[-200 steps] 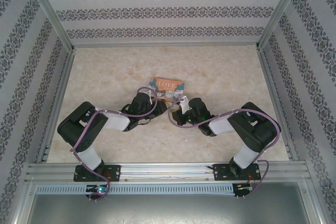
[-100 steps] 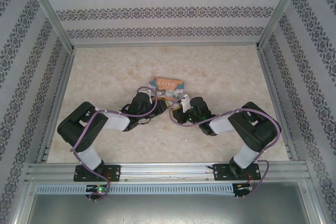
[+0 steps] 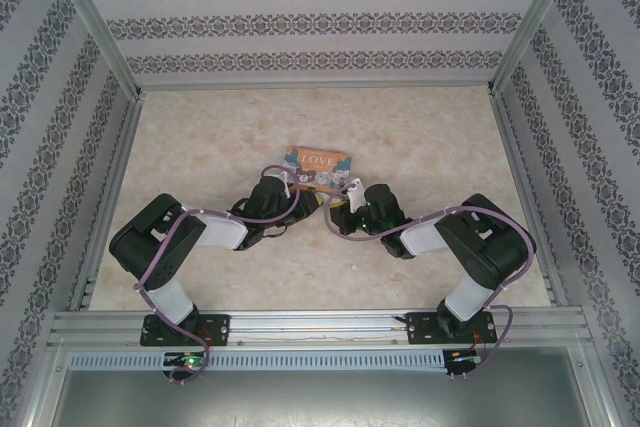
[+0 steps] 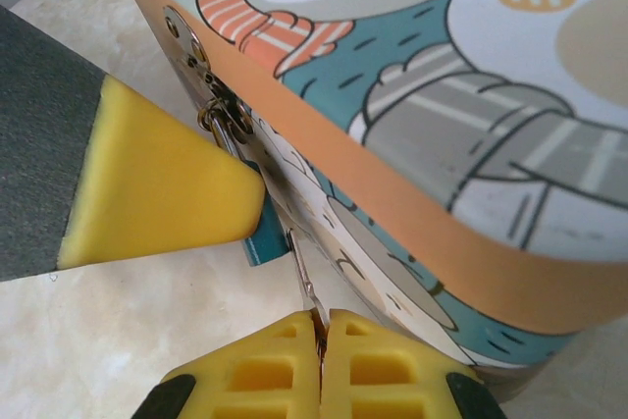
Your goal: Unlock a padlock with a key
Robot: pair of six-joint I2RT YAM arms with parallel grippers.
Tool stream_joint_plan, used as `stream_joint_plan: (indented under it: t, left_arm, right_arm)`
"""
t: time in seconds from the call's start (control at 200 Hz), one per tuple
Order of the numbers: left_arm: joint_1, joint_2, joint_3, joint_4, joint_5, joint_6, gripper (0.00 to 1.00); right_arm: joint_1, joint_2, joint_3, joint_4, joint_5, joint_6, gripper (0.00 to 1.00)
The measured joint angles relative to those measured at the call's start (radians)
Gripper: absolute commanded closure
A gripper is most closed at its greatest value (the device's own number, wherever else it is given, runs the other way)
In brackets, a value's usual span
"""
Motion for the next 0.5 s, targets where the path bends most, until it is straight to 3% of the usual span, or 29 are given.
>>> stream_joint_plan:
  t: [0.5]
  left_arm:
    - [0.0,0.0,0.0,-0.009,0.003,0.0,0.83]
  right_arm:
    - [0.0,0.0,-0.037,-0.005,-0.016,-0.011,1.0]
